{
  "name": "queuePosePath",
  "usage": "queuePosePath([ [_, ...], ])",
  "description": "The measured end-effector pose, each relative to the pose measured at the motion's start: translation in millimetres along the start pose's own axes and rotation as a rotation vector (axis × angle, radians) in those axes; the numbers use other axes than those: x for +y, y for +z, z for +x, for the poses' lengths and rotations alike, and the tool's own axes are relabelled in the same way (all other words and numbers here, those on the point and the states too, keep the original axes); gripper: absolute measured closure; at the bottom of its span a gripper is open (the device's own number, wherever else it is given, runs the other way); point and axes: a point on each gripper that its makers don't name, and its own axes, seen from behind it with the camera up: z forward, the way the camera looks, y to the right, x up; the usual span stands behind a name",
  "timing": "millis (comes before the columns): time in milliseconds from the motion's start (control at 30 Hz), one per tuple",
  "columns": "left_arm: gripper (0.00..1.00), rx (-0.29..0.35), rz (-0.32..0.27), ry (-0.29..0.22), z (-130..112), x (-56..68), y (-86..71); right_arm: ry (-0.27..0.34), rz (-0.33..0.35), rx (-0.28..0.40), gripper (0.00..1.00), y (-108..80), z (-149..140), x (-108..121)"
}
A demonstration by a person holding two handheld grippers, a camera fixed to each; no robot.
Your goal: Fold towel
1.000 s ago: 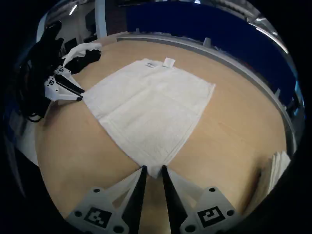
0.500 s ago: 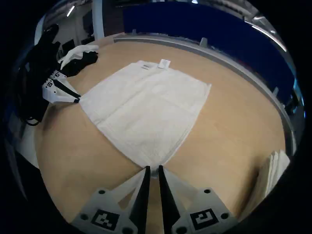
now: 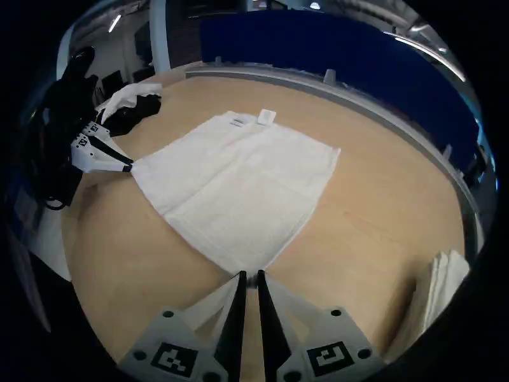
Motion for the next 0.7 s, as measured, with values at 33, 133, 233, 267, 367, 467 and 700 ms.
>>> queuePosePath([
  [33, 0.91, 0.002, 0.000, 0.000, 1.5, 0.2, -1.9, 0.001, 0.001, 0.004, 0.87, -2.0, 2.0, 0.0],
  [133, 0.91, 0.012, 0.001, 0.002, 7.1, 1.1, -7.2, 0.002, 0.000, 0.016, 0.88, -7.5, 8.1, 0.7],
  [233, 0.91, 0.026, 0.001, 0.001, 13.9, 2.2, -12.2, 0.003, -0.002, 0.028, 0.88, -12.6, 14.5, 1.6],
  [267, 0.91, 0.030, 0.001, 0.000, 16.2, 2.5, -13.7, 0.004, -0.002, 0.032, 0.88, -14.2, 16.6, 1.7],
  [367, 0.91, 0.040, 0.005, -0.005, 23.2, 2.6, -19.3, 0.008, -0.006, 0.049, 0.88, -19.5, 24.8, 2.3],
  [467, 0.91, 0.053, 0.005, -0.009, 30.3, 3.6, -25.8, 0.014, -0.009, 0.067, 0.88, -26.8, 34.3, 3.2],
  [700, 0.91, 0.067, 0.008, -0.017, 39.2, 6.7, -42.8, 0.002, -0.016, 0.090, 0.88, -46.3, 50.9, 3.5],
])
